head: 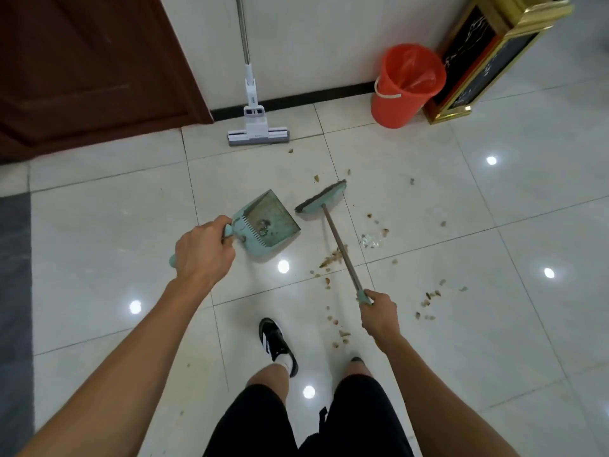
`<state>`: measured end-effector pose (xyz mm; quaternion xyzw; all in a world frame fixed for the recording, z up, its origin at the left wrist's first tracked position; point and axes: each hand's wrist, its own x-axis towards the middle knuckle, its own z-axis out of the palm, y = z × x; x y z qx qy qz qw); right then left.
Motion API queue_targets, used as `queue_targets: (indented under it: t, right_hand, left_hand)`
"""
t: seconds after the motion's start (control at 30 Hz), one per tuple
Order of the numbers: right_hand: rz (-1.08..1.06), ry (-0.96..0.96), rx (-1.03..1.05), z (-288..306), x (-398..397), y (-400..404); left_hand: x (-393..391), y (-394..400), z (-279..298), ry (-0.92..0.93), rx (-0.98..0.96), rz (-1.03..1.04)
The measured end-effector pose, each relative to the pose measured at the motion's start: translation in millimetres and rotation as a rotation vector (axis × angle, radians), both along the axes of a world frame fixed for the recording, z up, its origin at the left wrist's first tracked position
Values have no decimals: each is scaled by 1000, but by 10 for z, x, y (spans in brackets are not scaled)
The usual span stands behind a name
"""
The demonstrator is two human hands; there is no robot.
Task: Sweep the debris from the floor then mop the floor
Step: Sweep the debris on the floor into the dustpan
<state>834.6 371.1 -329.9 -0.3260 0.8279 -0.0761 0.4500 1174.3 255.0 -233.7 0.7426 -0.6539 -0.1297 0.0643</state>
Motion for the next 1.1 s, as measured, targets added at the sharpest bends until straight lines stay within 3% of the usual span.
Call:
queue_targets:
  t: [0.33,0.63,0.9,1.1]
  right_hand:
    - [-110,-101,-57,13,611,-1143]
    - [-141,-151,-89,-332,937,-2456]
    - [-75,-153,-59,-518,1150,-3397]
    - [46,-46,14,-547,1160,-3514]
  left_hand:
    - [507,-693,-33,-7,-16,-40]
    - [620,-1528,-181,-46,44,-74]
    - [600,-2134,-269,-68,125,-109]
    - [714,-2320,-270,-42,140,-172]
